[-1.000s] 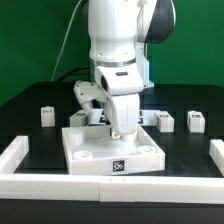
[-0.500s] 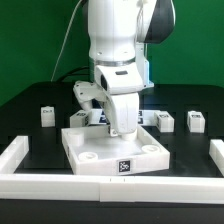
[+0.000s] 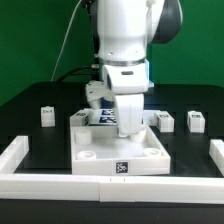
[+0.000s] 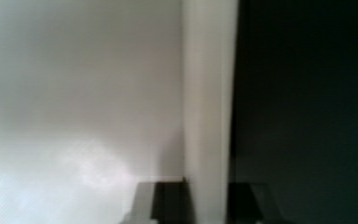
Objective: Assemble one leg
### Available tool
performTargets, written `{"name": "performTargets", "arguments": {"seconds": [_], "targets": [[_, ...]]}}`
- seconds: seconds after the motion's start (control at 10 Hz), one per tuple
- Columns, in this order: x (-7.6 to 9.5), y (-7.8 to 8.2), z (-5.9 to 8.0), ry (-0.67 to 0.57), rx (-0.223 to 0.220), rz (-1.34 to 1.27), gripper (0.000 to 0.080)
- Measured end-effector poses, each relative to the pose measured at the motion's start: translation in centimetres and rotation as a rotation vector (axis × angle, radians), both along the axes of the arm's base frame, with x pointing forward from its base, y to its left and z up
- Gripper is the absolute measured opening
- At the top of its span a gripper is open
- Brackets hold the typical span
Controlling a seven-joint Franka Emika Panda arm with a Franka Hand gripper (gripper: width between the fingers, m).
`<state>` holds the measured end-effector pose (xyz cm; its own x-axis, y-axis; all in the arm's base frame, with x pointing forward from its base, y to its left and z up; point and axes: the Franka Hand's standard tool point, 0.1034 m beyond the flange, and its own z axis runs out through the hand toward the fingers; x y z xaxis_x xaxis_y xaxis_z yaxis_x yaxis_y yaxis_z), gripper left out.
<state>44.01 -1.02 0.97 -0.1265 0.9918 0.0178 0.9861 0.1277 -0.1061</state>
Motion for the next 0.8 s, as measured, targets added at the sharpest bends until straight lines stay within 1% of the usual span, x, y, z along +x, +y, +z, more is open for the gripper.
{"name": "performTargets", "arguments": {"seconds": [0.1, 0.3, 0.5, 0.6, 0.8], "targets": [[0.4, 1.3, 0.0, -0.004, -0.004, -0.058, 0.0068], [2.6, 4.5, -0.1, -0.026, 0.003, -0.097, 0.0068], [4.4, 7.1, 0.0, -0.042, 0.007, -0.144, 0.0068], [5.2, 7.9, 0.0, -0.052, 0.012, -0.139, 0.0067], [5.3, 8.9, -0.1, -0.044, 0.012, -0.142, 0.0067]]}}
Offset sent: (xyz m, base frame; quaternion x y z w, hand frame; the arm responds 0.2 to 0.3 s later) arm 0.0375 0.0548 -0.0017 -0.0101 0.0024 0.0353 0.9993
